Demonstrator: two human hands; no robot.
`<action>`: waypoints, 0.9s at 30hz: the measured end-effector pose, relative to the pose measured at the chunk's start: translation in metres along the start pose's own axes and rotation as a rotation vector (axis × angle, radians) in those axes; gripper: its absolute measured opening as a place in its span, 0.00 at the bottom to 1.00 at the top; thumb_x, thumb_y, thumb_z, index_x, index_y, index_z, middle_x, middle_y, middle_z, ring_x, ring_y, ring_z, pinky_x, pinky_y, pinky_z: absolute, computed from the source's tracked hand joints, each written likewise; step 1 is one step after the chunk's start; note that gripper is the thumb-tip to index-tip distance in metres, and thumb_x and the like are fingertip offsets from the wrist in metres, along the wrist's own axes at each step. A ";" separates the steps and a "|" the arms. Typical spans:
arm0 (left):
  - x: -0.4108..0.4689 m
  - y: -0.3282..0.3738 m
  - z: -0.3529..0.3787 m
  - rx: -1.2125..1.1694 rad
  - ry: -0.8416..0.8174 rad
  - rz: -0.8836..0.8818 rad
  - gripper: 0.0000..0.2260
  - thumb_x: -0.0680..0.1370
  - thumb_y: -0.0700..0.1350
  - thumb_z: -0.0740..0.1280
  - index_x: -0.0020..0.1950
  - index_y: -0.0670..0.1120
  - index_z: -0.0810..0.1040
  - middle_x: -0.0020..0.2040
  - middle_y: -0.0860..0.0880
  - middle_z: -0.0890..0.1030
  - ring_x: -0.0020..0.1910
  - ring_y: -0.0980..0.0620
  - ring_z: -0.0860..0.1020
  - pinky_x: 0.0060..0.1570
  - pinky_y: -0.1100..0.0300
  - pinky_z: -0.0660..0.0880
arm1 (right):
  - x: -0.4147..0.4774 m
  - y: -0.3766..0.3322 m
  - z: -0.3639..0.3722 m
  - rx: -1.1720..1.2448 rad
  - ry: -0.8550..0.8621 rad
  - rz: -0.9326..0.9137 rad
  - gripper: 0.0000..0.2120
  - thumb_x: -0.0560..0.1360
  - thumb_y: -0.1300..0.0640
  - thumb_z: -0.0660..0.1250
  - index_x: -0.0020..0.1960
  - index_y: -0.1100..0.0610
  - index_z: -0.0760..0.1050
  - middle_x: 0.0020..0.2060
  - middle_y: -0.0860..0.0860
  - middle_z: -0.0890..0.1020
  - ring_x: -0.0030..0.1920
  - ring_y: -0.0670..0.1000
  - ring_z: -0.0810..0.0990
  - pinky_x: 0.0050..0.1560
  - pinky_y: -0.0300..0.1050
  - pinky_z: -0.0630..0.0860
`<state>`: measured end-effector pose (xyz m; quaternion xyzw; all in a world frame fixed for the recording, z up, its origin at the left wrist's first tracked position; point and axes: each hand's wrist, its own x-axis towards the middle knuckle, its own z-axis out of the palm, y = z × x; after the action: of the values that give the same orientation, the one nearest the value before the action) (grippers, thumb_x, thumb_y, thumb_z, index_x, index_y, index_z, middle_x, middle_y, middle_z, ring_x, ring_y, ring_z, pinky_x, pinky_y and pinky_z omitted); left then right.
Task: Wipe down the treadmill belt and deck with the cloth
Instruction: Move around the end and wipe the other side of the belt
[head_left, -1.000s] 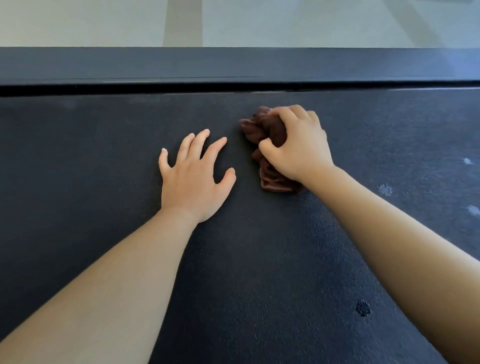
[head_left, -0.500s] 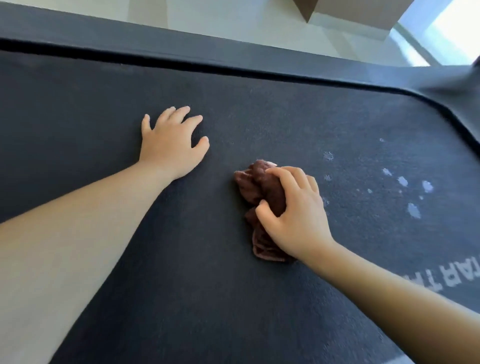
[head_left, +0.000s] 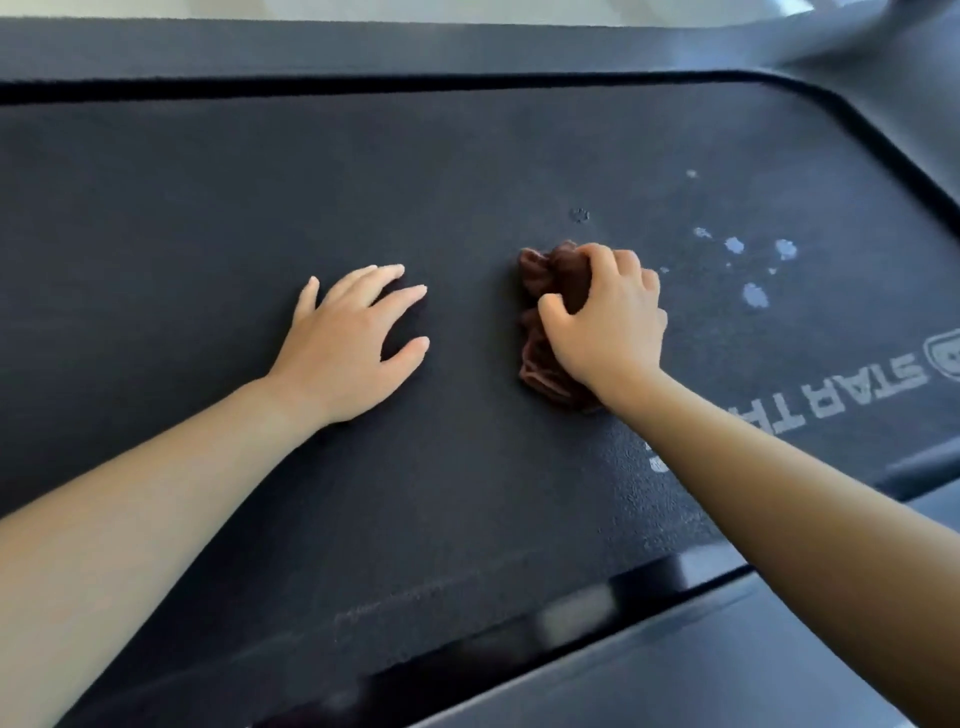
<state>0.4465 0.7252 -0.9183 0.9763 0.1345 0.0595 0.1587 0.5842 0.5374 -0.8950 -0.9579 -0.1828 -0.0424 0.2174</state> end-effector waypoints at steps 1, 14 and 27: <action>-0.002 0.001 0.000 -0.003 -0.011 -0.016 0.24 0.77 0.57 0.57 0.73 0.54 0.64 0.75 0.53 0.59 0.75 0.52 0.54 0.71 0.41 0.47 | -0.008 0.000 -0.004 0.008 -0.027 -0.031 0.23 0.71 0.47 0.63 0.65 0.50 0.68 0.61 0.50 0.71 0.62 0.57 0.66 0.55 0.54 0.66; -0.033 0.041 0.009 0.091 -0.066 -0.109 0.31 0.77 0.61 0.53 0.76 0.49 0.54 0.78 0.50 0.50 0.76 0.50 0.45 0.71 0.39 0.44 | -0.018 0.010 -0.017 0.027 -0.139 -0.166 0.23 0.73 0.46 0.62 0.67 0.49 0.68 0.64 0.49 0.70 0.65 0.56 0.65 0.59 0.55 0.65; 0.055 0.057 0.023 0.085 -0.085 -0.020 0.25 0.79 0.51 0.52 0.76 0.52 0.53 0.77 0.54 0.49 0.76 0.54 0.45 0.69 0.34 0.43 | 0.029 0.019 -0.008 0.037 -0.110 -0.178 0.22 0.73 0.45 0.62 0.65 0.49 0.68 0.64 0.49 0.70 0.64 0.56 0.65 0.59 0.58 0.65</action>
<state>0.5168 0.6819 -0.9169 0.9824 0.1399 0.0107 0.1231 0.6179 0.5280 -0.8911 -0.9344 -0.2798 -0.0056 0.2203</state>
